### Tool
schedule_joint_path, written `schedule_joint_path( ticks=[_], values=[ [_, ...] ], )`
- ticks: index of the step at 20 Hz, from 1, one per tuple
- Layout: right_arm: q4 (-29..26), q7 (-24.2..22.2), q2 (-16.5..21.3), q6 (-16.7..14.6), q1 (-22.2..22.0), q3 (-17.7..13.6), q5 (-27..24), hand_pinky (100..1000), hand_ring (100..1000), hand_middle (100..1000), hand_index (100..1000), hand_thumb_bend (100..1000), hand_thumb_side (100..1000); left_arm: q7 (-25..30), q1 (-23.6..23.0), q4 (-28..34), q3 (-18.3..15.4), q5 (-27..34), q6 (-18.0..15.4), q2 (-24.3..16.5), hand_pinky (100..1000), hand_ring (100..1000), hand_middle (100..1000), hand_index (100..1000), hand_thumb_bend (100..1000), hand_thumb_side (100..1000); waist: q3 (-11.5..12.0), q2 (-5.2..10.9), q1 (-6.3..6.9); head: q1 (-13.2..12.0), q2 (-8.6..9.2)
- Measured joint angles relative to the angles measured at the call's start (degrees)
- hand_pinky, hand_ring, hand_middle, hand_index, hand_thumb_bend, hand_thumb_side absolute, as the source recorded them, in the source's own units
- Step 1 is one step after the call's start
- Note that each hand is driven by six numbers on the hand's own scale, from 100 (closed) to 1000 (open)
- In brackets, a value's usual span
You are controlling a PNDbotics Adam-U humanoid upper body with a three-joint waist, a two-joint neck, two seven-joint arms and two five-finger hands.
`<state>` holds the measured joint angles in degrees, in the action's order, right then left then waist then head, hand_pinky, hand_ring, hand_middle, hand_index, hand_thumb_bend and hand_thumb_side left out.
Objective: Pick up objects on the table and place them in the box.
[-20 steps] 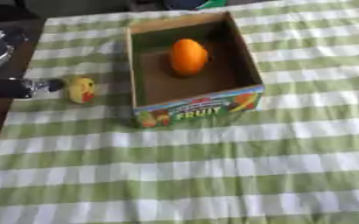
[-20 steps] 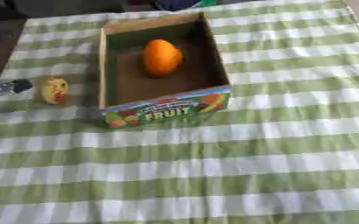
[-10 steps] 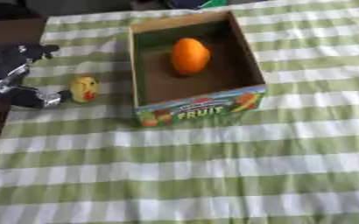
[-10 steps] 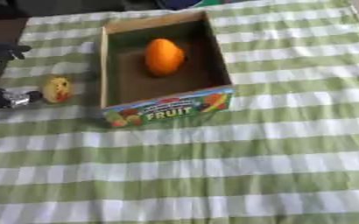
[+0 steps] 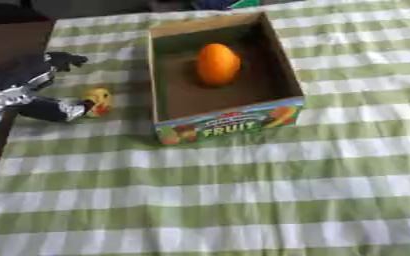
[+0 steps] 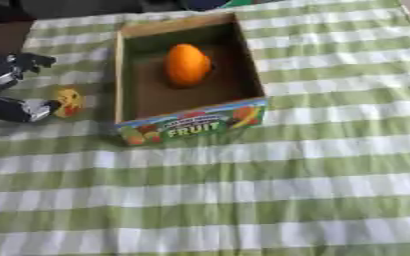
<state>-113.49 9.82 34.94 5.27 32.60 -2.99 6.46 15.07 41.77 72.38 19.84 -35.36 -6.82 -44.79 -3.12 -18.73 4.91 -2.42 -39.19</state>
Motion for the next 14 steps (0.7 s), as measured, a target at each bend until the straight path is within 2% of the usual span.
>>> schedule_joint_path(
  ticks=[2,3,4,6,14],
  values=[
    [0.00,-0.01,-0.06,0.27,-0.17,0.00,0.00,762,740,669,855,100,933,1.67,0.30,-0.09,0.54,1.33,0.16,0.00,677,815,838,984,412,639,-0.04,0.00,0.01,-0.04,0.00],
    [0.00,-0.06,-0.14,0.41,-0.23,0.00,0.00,763,740,666,851,100,850,2.51,0.60,-0.19,0.70,1.76,0.12,0.00,681,810,838,984,412,639,-0.04,0.00,0.04,-0.04,0.00],
    [0.00,-0.10,-0.26,0.52,-0.32,0.00,0.00,763,740,667,852,100,934,3.35,0.91,-0.32,0.83,2.11,0.01,0.01,681,816,821,955,566,716,-0.07,0.00,0.10,-0.06,0.00],
    [0.00,-0.27,-0.51,0.73,-0.35,0.00,0.00,764,740,666,850,100,934,5.03,1.57,-0.82,0.87,2.53,-0.51,0.07,683,816,817,945,596,732,-0.10,-0.01,0.28,-0.13,-0.01],
    [0.00,-0.33,-1.03,1.29,-0.67,-0.18,0.00,765,740,664,847,100,936,11.94,2.61,-2.73,0.38,2.57,-2.33,0.95,664,806,788,939,570,730,-0.28,-0.06,0.32,-0.19,-0.02]
  ],
)
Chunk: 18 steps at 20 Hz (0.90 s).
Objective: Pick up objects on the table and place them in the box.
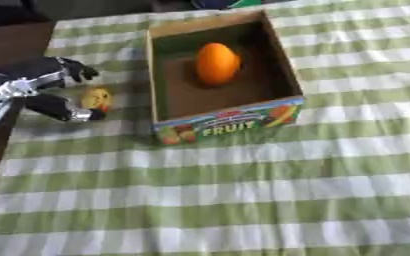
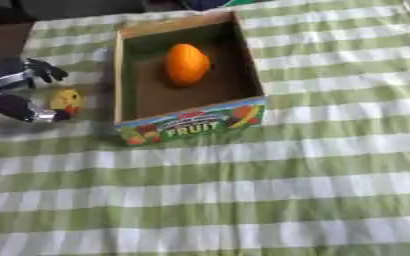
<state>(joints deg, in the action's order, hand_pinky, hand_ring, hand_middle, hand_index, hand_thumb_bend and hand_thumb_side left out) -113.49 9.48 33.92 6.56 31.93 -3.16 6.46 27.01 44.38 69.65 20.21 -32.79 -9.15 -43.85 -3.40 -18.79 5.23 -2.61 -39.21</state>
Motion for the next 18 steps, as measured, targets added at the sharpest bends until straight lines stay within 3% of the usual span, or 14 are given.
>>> schedule_joint_path(
  ticks=[7,14,18],
  values=[
    [0.00,0.05,-0.56,0.16,-0.18,-0.05,0.00,764,740,661,848,100,938,6.07,0.15,0.40,-1.68,-2.13,1.85,0.00,629,793,775,922,531,720,-0.06,-0.03,-0.08,-0.01,0.00],
    [0.00,0.05,-0.94,0.06,-0.25,-0.35,-0.02,767,744,655,850,100,944,11.97,0.63,1.85,-3.84,-5.18,4.10,0.09,598,769,749,883,348,700,-0.09,-0.26,-0.32,-0.02,0.00],
    [0.00,-0.06,-1.04,-0.05,-0.67,-0.57,-0.05,769,745,652,850,100,946,15.51,1.03,3.55,-4.95,-5.58,5.67,0.56,582,759,740,874,324,685,-0.12,-0.34,-0.33,-0.07,0.00]
  ],
)
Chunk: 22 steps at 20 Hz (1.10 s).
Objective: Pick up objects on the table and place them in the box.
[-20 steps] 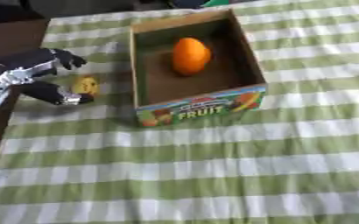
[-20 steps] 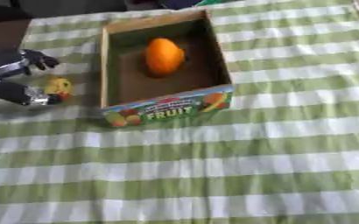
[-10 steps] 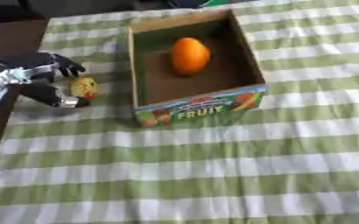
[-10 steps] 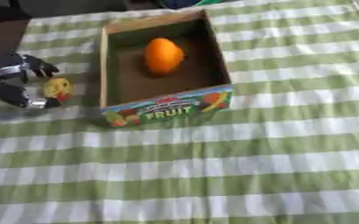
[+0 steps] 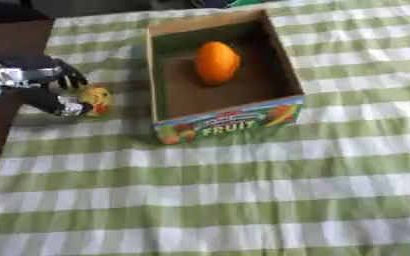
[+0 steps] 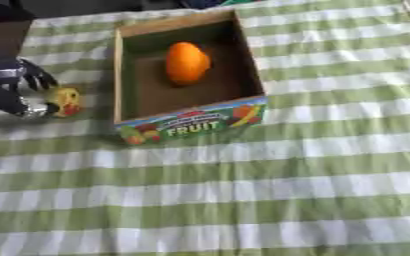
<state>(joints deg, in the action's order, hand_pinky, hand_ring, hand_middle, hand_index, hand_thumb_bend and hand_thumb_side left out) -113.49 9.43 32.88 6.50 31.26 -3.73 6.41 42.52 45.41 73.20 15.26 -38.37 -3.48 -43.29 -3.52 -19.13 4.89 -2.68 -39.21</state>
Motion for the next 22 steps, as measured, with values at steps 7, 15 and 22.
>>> schedule_joint_path(
  ticks=[7,15,22],
  values=[
    [0.00,-0.14,-0.45,-0.13,-0.07,-0.56,-0.15,770,745,649,850,100,948,4.40,0.06,1.94,-0.98,-0.41,1.62,0.22,576,756,734,868,329,681,-0.15,-0.37,-0.01,-0.17,0.00],
    [0.00,-0.20,-0.88,-0.04,-0.51,-1.20,-0.48,771,745,646,848,100,952,6.07,0.07,2.14,-0.95,-0.86,0.72,0.97,568,752,730,870,356,683,-0.34,-0.72,0.07,-0.25,0.02],
    [0.00,-0.53,-0.93,-0.02,-0.56,-1.28,-0.55,772,746,644,848,100,955,5.78,0.43,1.63,-0.76,-3.06,0.28,1.25,533,724,688,835,274,610,-0.48,-0.99,0.11,-0.29,0.02]
  ],
)
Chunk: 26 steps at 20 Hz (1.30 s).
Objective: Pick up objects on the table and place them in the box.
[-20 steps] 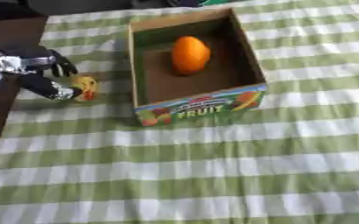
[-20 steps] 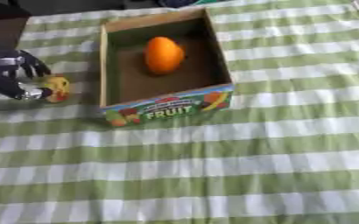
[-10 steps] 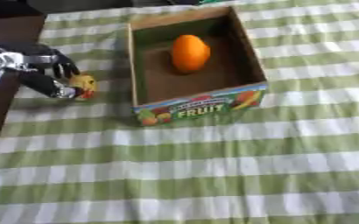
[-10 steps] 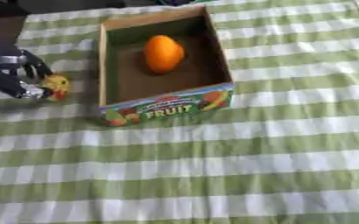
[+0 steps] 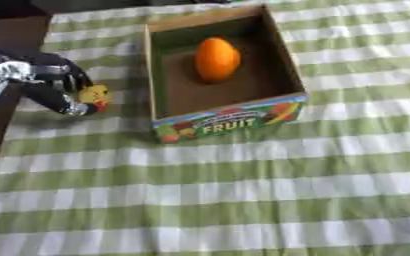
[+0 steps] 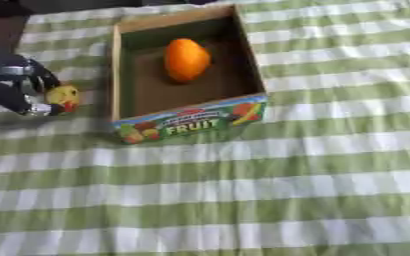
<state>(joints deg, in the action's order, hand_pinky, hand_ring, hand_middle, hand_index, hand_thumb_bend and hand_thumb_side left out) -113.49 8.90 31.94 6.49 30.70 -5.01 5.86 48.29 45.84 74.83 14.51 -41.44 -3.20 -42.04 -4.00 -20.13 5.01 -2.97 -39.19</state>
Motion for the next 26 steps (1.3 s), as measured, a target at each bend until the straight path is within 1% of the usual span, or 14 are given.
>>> schedule_joint_path(
  ticks=[3,4,5,6,8,10,12,15,16,17,18,21,24,26],
  values=[
    [0.00,-0.20,-0.11,-0.02,-0.04,-0.24,-0.13,773,746,643,848,100,957,-1.28,0.06,-0.05,0.16,-1.77,0.40,0.01,482,683,640,794,240,540,-0.02,0.00,0.03,-0.01,0.01],
    [0.00,-0.23,-0.19,-0.02,-0.11,-0.27,-0.19,773,746,643,848,100,957,-1.91,0.06,-0.05,0.18,-2.53,0.61,0.01,476,678,636,791,235,532,-0.03,-0.01,0.04,-0.01,0.02],
    [0.00,-0.24,-0.35,-0.02,-0.26,-0.29,-0.22,773,746,643,847,100,958,-2.57,0.06,-0.05,0.25,-3.34,0.81,0.01,443,659,618,771,192,484,-0.03,-0.01,0.06,-0.02,0.03],
    [0.00,-0.25,-0.49,0.00,-0.38,-0.30,-0.26,773,746,643,846,100,960,-3.27,0.06,-0.04,0.37,-4.11,1.02,0.01,419,643,603,755,175,462,-0.05,-0.01,0.10,-0.03,0.06],
    [0.00,-0.29,-0.52,0.03,-0.47,-0.34,-0.33,773,746,643,846,100,960,-4.65,0.06,-0.05,0.52,-5.64,1.40,0.12,403,628,588,740,167,454,-0.15,-0.01,0.14,-0.06,0.18],
    [0.00,-0.30,-0.53,0.03,-0.50,-0.55,-0.45,773,747,642,846,100,961,-5.93,0.05,-0.18,0.55,-7.04,1.65,0.42,380,602,557,710,108,417,-0.19,-0.02,0.13,-0.12,0.26],
    [0.00,-0.30,-0.54,0.03,-0.54,-0.66,-0.47,774,747,642,847,100,963,-7.17,0.05,-0.58,0.55,-7.67,2.01,0.80,361,586,544,697,100,395,-0.20,-0.02,0.13,-0.13,0.43],
    [0.00,-0.34,-0.84,0.06,-0.55,-0.71,-0.47,774,747,642,846,100,968,-9.09,0.05,-1.11,0.52,-7.92,2.88,1.25,335,563,521,673,100,298,-0.20,-0.02,0.13,-0.13,0.44],
    [0.00,-0.37,-0.98,0.10,-0.55,-0.74,-0.47,774,747,642,847,100,969,-9.73,0.05,-1.20,0.52,-7.97,3.29,1.29,330,558,519,670,100,283,-0.21,-0.03,0.12,-0.13,0.44],
    [0.00,-0.43,-1.01,0.16,-0.55,-0.78,-0.47,774,747,642,846,100,972,-10.39,0.05,-1.37,0.52,-7.98,3.69,1.30,320,549,515,667,100,228,-0.21,-0.05,0.11,-0.13,0.45],
    [0.00,-0.52,-1.03,0.25,-0.55,-0.81,-0.47,774,747,642,846,100,972,-11.00,0.05,-1.48,0.51,-7.98,4.13,1.32,318,547,513,666,100,208,-0.21,-0.05,0.09,-0.13,0.45],
    [0.00,-0.70,-1.13,0.42,-0.55,-0.98,-0.47,774,748,641,847,100,976,-12.71,0.05,-1.63,0.48,-7.96,5.37,1.60,293,526,492,630,100,255,-0.21,-0.05,-0.01,-0.13,0.45],
    [0.00,-0.86,-1.38,0.60,-0.67,-0.99,-0.46,774,748,641,847,100,979,-14.49,0.05,-1.80,0.47,-7.77,6.73,1.73,278,514,476,592,100,259,-0.18,-0.05,-0.03,-0.13,0.45],
    [0.00,-0.91,-1.47,0.65,-0.80,-1.00,-0.46,774,748,640,847,100,980,-15.60,0.06,-1.80,0.46,-7.70,7.66,1.73,252,492,453,536,100,260,-0.16,-0.05,-0.04,-0.13,0.45]
  ],
)
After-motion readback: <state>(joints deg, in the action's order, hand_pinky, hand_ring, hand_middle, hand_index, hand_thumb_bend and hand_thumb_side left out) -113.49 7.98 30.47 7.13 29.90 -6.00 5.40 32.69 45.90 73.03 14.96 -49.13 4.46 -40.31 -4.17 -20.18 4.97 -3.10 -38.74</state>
